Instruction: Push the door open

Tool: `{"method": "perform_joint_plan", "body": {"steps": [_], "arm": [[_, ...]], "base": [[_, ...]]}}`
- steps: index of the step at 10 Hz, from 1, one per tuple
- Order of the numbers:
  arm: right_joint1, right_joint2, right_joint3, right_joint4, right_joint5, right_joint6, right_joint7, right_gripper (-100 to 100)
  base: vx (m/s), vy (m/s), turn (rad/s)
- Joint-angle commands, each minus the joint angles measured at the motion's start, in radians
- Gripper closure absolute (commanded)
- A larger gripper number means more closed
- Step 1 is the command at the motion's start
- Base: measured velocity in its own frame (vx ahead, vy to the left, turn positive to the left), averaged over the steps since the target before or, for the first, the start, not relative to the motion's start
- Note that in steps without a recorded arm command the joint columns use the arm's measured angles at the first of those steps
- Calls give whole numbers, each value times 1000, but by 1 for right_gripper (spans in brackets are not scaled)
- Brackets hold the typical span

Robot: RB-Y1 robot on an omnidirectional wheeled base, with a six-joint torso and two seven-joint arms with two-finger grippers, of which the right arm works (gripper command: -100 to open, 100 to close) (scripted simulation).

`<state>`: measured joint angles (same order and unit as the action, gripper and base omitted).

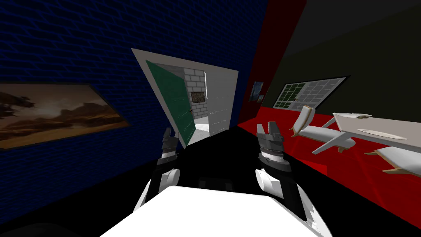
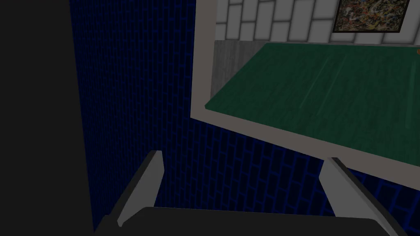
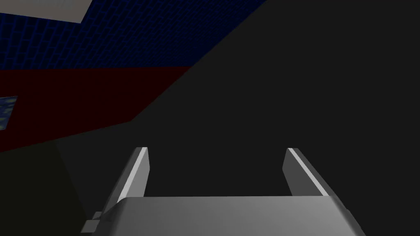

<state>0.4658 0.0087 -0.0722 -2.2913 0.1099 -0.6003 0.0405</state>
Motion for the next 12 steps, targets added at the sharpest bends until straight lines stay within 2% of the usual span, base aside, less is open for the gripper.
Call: {"method": "perform_joint_plan", "body": {"steps": [1,6,8,12], "arm": [[-17,-10,22,25,-2,5,-8,-100],[-76,-39,98,113,-11,25,-35,-100],[-107,-51,138,159,-16,35,-49,-100],[-150,-65,193,223,-22,49,-68,-100]], "base": [[179,17,-81],[208,6,-74],[173,14,-99],[147,9,-63]]}}
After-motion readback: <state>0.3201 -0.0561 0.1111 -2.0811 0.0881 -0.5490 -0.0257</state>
